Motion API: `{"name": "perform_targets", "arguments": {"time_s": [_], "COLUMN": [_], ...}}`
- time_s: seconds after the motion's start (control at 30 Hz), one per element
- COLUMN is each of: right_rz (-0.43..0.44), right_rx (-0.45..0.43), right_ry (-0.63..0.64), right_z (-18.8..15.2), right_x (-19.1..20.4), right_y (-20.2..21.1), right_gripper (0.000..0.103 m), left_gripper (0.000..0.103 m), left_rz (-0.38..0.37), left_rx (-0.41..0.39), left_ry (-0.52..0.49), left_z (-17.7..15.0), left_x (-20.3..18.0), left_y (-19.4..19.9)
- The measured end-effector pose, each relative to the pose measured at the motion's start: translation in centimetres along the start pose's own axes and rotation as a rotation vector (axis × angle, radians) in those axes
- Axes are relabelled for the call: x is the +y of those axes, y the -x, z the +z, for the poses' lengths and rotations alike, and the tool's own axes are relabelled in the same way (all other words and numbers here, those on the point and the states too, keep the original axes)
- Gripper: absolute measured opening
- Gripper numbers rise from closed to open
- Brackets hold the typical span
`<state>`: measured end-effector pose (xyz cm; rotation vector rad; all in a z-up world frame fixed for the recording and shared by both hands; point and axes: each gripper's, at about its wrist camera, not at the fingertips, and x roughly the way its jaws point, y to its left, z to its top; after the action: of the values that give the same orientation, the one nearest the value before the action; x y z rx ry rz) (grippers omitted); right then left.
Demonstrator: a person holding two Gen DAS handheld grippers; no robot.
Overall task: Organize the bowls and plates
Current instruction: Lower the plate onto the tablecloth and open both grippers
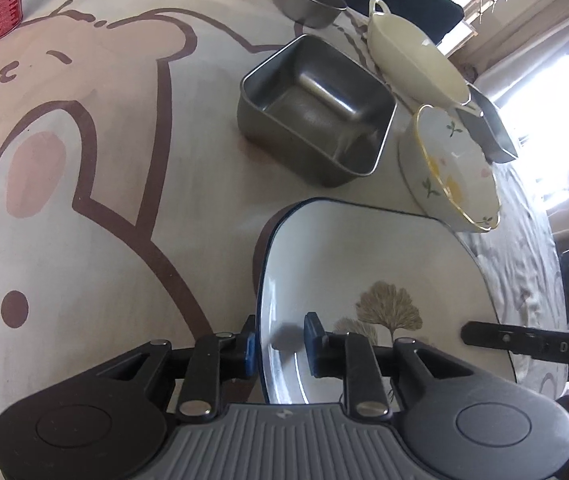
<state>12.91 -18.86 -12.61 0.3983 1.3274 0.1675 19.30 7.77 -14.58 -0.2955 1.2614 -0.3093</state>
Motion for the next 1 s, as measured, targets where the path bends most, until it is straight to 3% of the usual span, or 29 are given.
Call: {"name": "perform_targets", "arguments": {"time_s": [0.27,0.33,0.47,1.0], "right_rz": [-0.013,-0.013,-0.037,-0.08], "right_rx": [0.013,0.002,-0.034,-0.031], "right_ry": [0.026,0.011,0.045,0.106], "right_z": [-0.01,-0.09,-0.19,-0.39], "right_x": [0.59,0.53,0.64,0.93], "right_y": [-0.72,-0.68,-0.71,-1.07], "right_gripper": [0.011,0.01,0.01,0.013], "left_gripper": [0.026,0.018,0.018,0.016], "left_rz": [-0.009,-0.002,-0.006,0.012], "left_rx": [0.011,0.02,0.02,0.013], "left_ry": [0.003,-0.012,-0.02,-0.053], "left_z": [0.21,0.2,0.11,-0.47], "left_x": [0.35,0.37,0.54,0.46], "left_y": [-0.24,-0.27,-0.02,0.37]}}
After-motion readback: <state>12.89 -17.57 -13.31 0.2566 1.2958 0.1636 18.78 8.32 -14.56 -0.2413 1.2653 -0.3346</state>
